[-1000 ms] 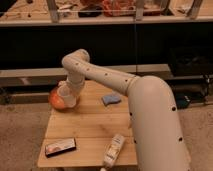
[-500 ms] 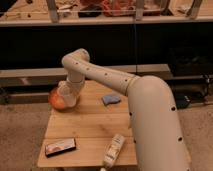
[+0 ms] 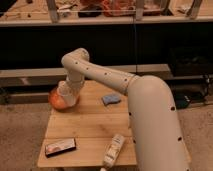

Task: Place the ceramic cup in the ceramic bowl

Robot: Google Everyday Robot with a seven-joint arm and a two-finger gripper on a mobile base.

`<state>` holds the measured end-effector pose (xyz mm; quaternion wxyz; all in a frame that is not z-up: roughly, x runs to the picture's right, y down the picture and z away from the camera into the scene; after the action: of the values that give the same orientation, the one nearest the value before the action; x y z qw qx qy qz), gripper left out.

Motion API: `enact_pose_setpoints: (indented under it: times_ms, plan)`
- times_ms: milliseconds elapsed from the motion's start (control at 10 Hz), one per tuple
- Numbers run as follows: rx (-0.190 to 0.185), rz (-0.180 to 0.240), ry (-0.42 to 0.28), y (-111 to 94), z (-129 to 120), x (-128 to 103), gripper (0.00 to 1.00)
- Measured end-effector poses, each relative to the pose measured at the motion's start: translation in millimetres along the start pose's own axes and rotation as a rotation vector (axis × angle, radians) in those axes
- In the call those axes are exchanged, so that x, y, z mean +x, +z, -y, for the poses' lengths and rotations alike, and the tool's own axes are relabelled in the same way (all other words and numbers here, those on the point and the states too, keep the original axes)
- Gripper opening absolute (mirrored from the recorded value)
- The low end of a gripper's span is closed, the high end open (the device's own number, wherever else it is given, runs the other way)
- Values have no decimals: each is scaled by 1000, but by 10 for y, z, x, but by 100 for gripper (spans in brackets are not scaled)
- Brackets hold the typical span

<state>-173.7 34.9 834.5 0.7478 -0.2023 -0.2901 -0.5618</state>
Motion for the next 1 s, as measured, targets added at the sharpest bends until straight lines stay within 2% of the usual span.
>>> enact_pose_setpoints:
  times_ms: [300,400,500,1000]
  plan:
    - [0,-3,0,-16,9,13,23]
    - [0,-4,0,-17,13,16,30]
    - [0,-5,0,-20,14,19,33]
    - [-1,-10,-1,-45,21,44,33]
